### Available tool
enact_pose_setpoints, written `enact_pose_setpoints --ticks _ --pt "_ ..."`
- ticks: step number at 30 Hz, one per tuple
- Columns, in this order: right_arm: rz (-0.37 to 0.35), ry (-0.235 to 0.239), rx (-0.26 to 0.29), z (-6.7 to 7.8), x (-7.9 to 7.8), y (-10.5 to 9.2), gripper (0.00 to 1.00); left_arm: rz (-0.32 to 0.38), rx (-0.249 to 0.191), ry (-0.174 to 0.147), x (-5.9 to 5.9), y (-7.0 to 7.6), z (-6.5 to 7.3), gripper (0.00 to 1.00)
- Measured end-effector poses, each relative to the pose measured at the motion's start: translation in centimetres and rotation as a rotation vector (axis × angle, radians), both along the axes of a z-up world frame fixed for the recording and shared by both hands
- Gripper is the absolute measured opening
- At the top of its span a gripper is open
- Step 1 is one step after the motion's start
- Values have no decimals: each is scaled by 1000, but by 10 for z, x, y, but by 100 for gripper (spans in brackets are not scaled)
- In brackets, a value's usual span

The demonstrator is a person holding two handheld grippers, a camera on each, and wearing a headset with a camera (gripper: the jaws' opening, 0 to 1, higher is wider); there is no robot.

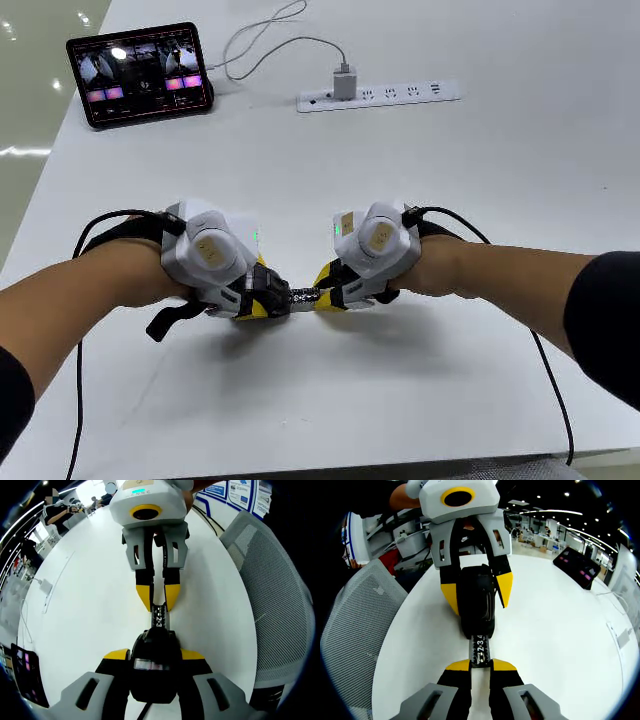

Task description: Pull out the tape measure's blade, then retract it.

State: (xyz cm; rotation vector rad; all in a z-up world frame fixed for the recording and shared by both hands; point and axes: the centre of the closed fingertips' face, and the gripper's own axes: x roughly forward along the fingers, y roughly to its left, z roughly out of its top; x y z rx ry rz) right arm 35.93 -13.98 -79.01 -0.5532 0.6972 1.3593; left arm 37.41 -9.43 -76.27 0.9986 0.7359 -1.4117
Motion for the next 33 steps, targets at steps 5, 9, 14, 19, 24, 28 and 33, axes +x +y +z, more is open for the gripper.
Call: enact_pose_setpoints --ticks 5,9,14,19,24,28,33 --pt "1 -1 -5 0 0 -2 8 0 3 -2 1 0 -1 31" --pt "0 0 -7 0 -1 -5 8 2 2 -3 1 0 -1 31" --pt "-2 -2 -10 0 -1 -7 8 4 4 -5 1 0 -1 31" --pt "-5 -2 -15 -1 -1 -11 8 4 2 -6 1 0 -1 31" --pt "-15 2 -12 -1 -1 -13 8 5 0 -4 1 0 -1 31" --pt "-16 0 -17 -1 -1 -15 8 2 -9 -7 2 0 0 31" --pt "-23 4 -14 0 -2 -17 8 7 -6 3 2 0 -1 31"
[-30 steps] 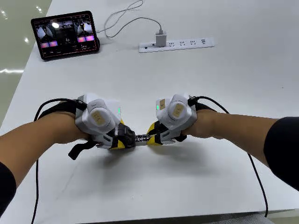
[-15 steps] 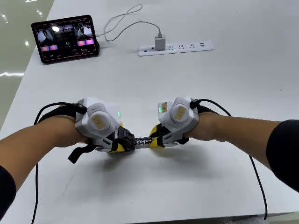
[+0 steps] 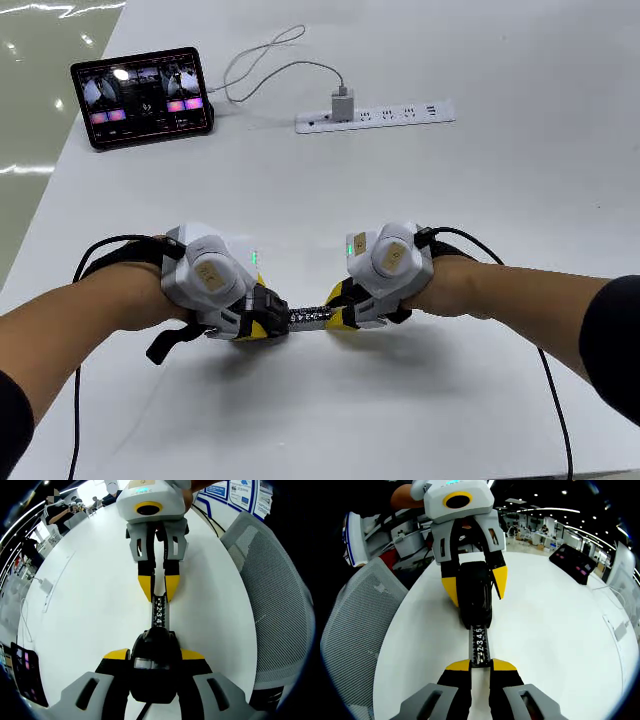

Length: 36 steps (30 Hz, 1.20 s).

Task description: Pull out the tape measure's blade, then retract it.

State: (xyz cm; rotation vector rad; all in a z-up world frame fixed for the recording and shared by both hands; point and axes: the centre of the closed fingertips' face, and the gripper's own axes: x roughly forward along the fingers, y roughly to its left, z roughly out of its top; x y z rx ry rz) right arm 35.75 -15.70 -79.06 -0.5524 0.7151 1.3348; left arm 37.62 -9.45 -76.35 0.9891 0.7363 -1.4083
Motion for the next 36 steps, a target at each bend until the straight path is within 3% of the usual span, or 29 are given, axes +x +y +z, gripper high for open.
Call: enact_pose_setpoints --ticks 19,36 --pt "-43 33 23 0 -2 -17 8 4 -4 1 -1 0 0 31" --pt "-51 12 21 2 -6 -32 8 1 -2 -2 -1 0 0 31"
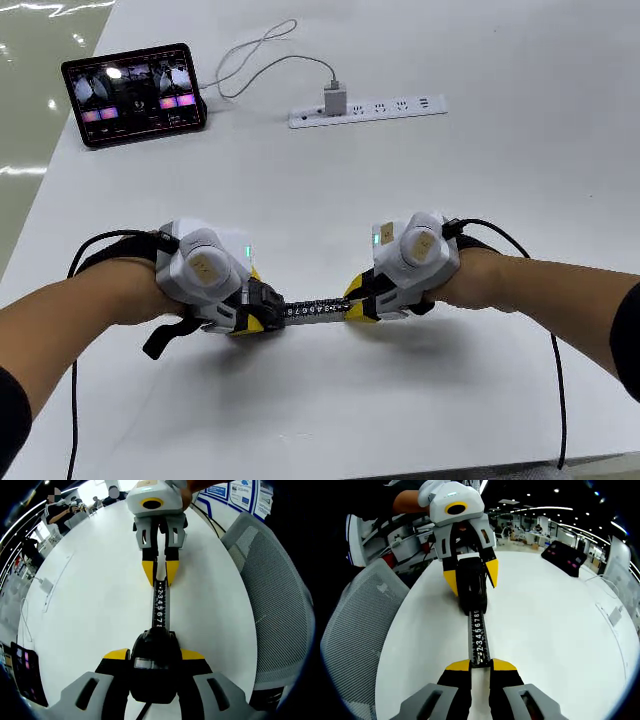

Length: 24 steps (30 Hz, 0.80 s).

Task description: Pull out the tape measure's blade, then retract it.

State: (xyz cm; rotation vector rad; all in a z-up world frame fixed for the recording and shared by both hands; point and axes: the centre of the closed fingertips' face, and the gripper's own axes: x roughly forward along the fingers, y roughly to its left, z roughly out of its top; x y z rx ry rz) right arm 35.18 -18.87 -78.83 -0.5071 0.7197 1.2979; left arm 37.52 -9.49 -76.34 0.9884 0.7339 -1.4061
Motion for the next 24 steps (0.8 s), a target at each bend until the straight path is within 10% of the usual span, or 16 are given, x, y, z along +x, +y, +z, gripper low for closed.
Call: enact_pose_setpoints --ticks 24 --pt "-31 4 -12 -2 -3 -26 8 6 -4 -8 -3 -1 1 32"
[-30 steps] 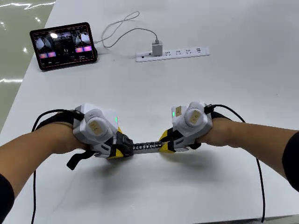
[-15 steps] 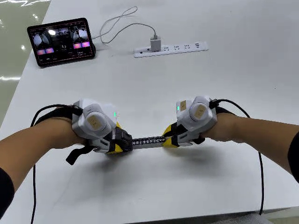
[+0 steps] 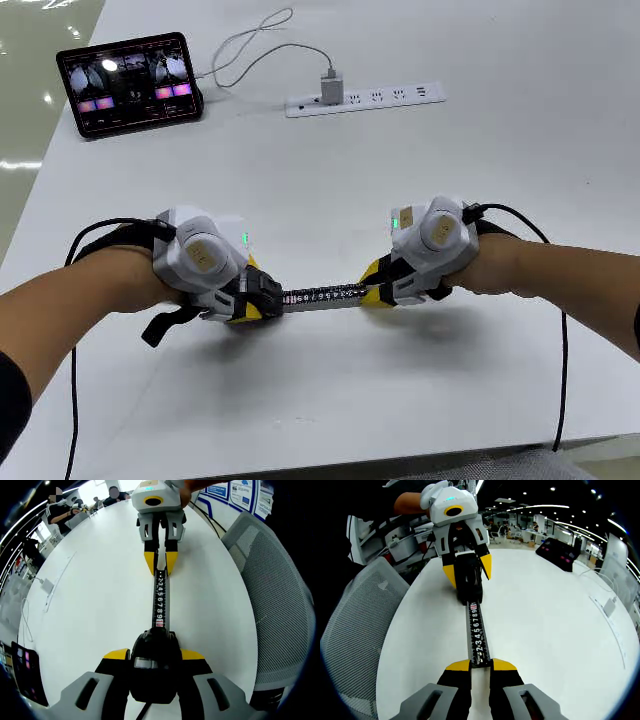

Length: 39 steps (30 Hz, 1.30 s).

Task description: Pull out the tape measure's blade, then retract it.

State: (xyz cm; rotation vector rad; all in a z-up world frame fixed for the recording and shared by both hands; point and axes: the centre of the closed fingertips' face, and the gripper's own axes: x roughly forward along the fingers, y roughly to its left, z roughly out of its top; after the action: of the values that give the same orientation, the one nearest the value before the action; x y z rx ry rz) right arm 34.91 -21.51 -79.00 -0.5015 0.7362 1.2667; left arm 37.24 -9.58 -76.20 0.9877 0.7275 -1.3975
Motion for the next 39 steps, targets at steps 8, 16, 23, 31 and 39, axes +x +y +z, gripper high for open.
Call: enact_pose_setpoints --ticks 8,16,23,31,39 --pt "2 -7 -1 1 -1 -3 8 1 -1 0 -1 0 1 32" --pt "-1 -6 -1 1 -1 -8 8 3 -1 0 0 1 0 32" --pt "-7 -5 0 0 -1 -12 8 4 -2 -3 1 1 0 32" --pt "-15 0 -2 -1 -1 -18 8 5 -1 -5 2 1 -2 32" --pt "-15 -2 -2 -2 -1 -24 8 7 -2 -9 3 1 -2 32"
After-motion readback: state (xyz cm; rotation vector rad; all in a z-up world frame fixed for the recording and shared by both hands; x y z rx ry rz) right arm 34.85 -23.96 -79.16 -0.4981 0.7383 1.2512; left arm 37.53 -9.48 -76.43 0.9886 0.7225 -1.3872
